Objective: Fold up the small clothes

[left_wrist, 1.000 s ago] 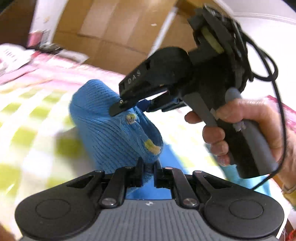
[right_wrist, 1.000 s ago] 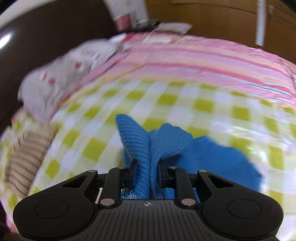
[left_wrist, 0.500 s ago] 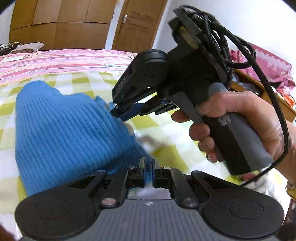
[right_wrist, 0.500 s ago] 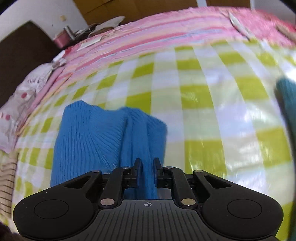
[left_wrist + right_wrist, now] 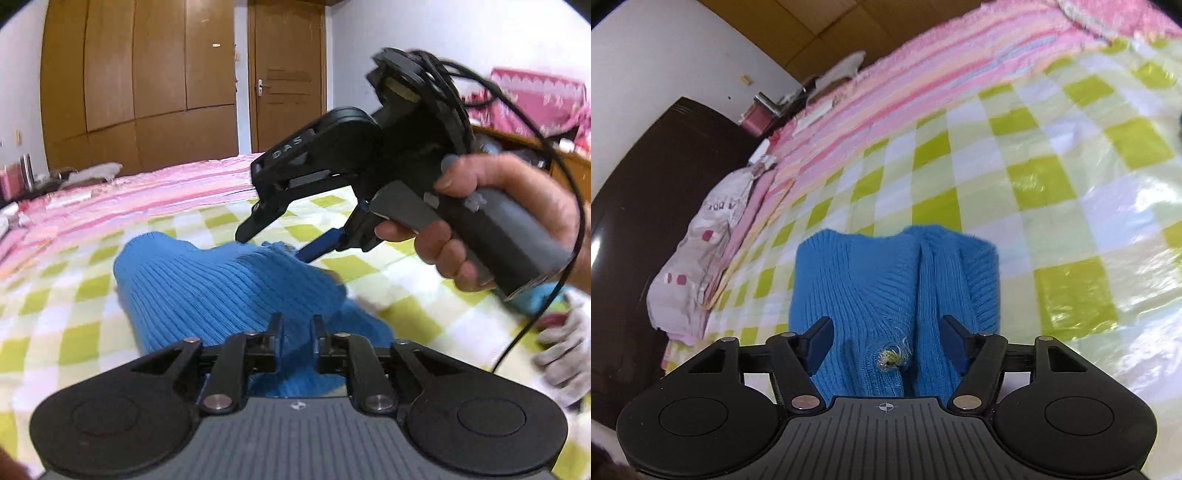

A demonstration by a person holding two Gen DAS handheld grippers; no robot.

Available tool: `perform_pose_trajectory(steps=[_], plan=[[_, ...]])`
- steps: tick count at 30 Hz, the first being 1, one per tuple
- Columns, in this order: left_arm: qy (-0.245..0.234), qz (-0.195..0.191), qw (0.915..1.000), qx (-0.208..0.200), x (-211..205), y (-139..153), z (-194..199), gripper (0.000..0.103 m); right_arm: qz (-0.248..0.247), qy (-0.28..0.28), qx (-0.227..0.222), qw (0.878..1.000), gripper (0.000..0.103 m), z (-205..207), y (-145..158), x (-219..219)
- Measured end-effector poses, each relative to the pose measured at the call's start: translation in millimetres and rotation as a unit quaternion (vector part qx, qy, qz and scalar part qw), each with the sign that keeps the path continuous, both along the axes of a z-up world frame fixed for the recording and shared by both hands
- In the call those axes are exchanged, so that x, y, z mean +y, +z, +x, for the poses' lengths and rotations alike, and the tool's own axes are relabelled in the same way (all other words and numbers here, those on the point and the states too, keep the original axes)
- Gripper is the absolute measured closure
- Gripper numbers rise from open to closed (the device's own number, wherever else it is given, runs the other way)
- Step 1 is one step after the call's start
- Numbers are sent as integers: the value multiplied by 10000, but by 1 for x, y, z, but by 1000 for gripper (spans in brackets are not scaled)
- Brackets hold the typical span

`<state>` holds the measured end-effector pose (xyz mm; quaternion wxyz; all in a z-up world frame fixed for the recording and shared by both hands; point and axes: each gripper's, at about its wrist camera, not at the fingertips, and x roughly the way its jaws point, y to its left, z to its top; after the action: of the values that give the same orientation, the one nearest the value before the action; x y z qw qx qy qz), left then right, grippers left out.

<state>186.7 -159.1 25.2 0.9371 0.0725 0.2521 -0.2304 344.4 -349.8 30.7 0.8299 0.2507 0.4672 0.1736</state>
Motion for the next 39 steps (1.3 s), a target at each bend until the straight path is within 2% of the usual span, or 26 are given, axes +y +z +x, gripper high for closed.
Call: perform_pose_trajectory(steps=[3, 6, 9, 11, 16, 17, 18, 19, 22, 26, 30, 33, 36, 39], plan=[[-135, 416, 9988, -206, -16, -10, 2, 75, -27, 138, 226, 9996, 37, 7, -12, 6], [-209, 818, 9955, -437, -22, -14, -1, 68, -49, 291, 216, 9993, 36, 12, -16, 11], [-191, 970, 9934, -584, -19, -15, -6, 62, 97, 370, 78, 9992, 37, 12, -10, 9], [-178, 1070, 9916, -708, -18, -18, -9, 59, -29, 471, -63, 9989, 37, 8, -3, 10], [-280, 1482, 9847, -873, -34, -30, -4, 58, -488, 555, -292, 9968, 37, -11, 10, 14], [-257, 1517, 9843, -867, -36, -31, -2, 63, -530, 492, -345, 9968, 37, -16, 12, 12], [-235, 1463, 9856, -818, -35, -30, -1, 74, -528, 461, -390, 9968, 37, -20, 14, 10], [-184, 1339, 9883, -702, -31, -28, 0, 79, -466, 464, -412, 9970, 37, -24, 15, 7], [78, 874, 9952, -432, -16, -21, 9, 87, -164, 504, -342, 9980, 37, -29, 14, 1], [265, 282, 9989, -273, 6, -7, 9, 89, 181, 703, -30, 9974, 37, -24, 2, 4], [155, 117, 9995, -237, 13, 0, 3, 89, 473, 611, 433, 9961, 37, -11, -15, 6], [99, 89, 9996, -244, 15, 1, 1, 89, 700, 507, 369, 9956, 36, -19, -7, -9], [129, -151, 9998, -102, 19, 2, 4, 90, 531, 334, 192, 9978, 30, -33, 4, -26], [157, -287, 9994, -61, 23, 6, 5, 90, 631, 323, 342, 9969, 30, -35, -5, -29]])
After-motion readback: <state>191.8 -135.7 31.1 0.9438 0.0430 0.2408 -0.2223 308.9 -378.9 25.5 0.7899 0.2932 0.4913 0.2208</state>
